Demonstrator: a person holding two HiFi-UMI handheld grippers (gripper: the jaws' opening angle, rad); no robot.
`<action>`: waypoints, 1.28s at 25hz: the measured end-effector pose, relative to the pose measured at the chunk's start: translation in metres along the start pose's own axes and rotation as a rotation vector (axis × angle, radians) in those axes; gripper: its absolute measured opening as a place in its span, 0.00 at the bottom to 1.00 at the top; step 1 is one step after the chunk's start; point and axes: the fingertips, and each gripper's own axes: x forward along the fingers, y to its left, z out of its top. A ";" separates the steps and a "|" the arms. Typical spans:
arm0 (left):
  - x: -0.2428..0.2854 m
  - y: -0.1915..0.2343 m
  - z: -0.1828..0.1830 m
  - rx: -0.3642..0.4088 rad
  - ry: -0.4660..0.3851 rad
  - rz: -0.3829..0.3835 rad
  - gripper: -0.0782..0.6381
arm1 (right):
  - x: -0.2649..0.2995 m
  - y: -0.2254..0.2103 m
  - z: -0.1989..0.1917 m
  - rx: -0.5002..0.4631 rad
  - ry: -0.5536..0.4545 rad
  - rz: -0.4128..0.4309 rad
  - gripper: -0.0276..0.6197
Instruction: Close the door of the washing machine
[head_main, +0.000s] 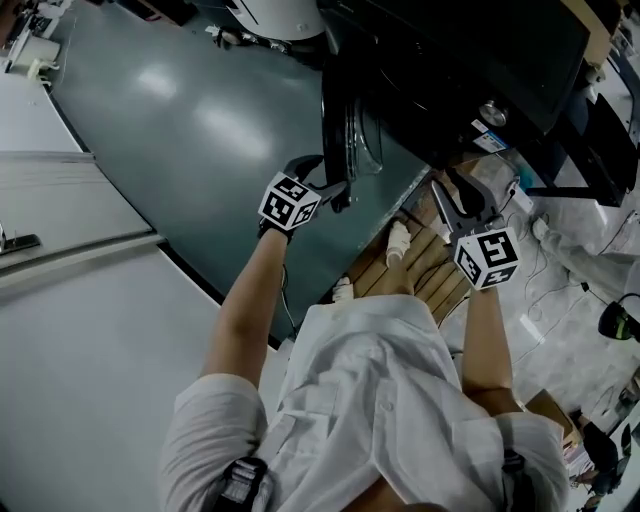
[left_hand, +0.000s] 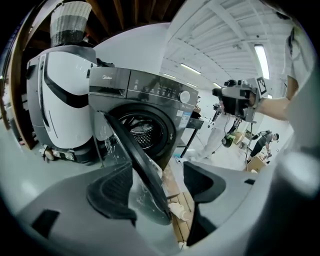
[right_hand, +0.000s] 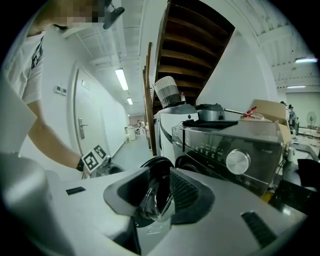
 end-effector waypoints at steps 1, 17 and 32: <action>0.005 -0.003 0.004 0.000 -0.004 -0.009 0.54 | 0.001 -0.011 0.003 0.000 -0.005 -0.010 0.27; 0.122 -0.072 0.091 0.066 -0.081 -0.143 0.48 | -0.017 -0.113 0.020 0.001 -0.024 -0.106 0.27; 0.207 -0.038 0.152 -0.005 -0.093 0.095 0.50 | -0.025 -0.159 0.024 0.003 -0.032 -0.124 0.27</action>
